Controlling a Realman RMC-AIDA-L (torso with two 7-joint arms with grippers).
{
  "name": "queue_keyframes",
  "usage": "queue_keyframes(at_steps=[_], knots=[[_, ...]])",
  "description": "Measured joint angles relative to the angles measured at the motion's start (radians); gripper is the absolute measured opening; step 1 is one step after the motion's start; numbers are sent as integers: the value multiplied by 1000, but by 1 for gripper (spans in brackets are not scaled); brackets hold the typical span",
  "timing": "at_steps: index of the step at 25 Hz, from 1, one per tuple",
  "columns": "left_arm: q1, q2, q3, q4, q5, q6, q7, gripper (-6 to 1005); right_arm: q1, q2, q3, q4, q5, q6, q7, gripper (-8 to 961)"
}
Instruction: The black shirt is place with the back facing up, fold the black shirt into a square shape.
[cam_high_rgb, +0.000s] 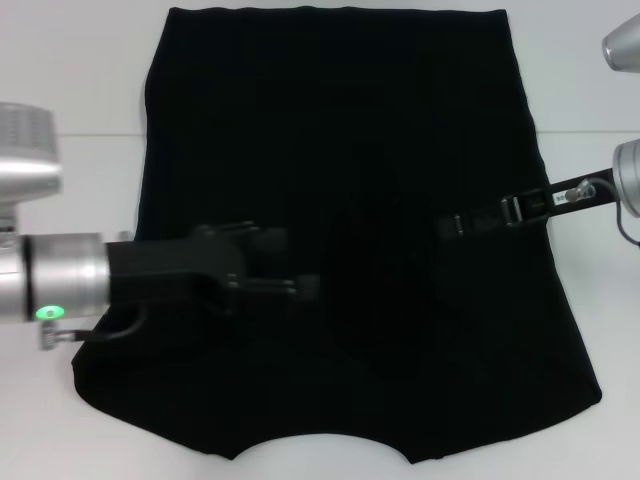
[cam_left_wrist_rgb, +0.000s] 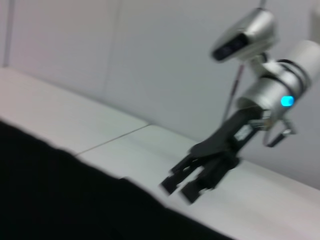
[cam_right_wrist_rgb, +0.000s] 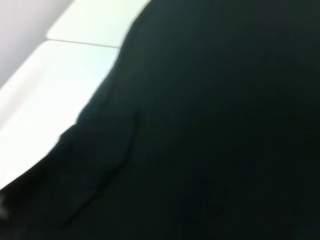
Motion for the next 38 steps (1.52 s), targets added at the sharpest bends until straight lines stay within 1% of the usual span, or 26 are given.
queue_keyframes(at_steps=[3,5,9,13,17,21,27,31,38], knots=[[34,9,-49,51,45,7,-76,893,-14,13,1,7,61,1,-74,755],[54,10,-92,81,83,16,-102,892,-20,20,1,21,96,12,-123,780],[92,11,-216,128,191,26,-139,891,-18,26,-2,63,136,50,-172,829],[127,11,-323,172,287,27,-187,889,-10,37,-2,76,141,75,-187,825],[158,10,-381,203,351,24,-211,887,-2,42,-4,76,148,95,-189,825],[165,8,-403,200,408,16,-215,886,2,44,-4,77,149,103,-190,825],[154,2,-394,169,454,-10,-220,884,4,45,-4,76,149,104,-190,826],[150,7,-397,154,459,-26,-238,882,4,45,-3,76,150,103,-190,826],[149,10,-402,149,459,-27,-248,613,-1,45,-5,75,150,100,-190,826]])
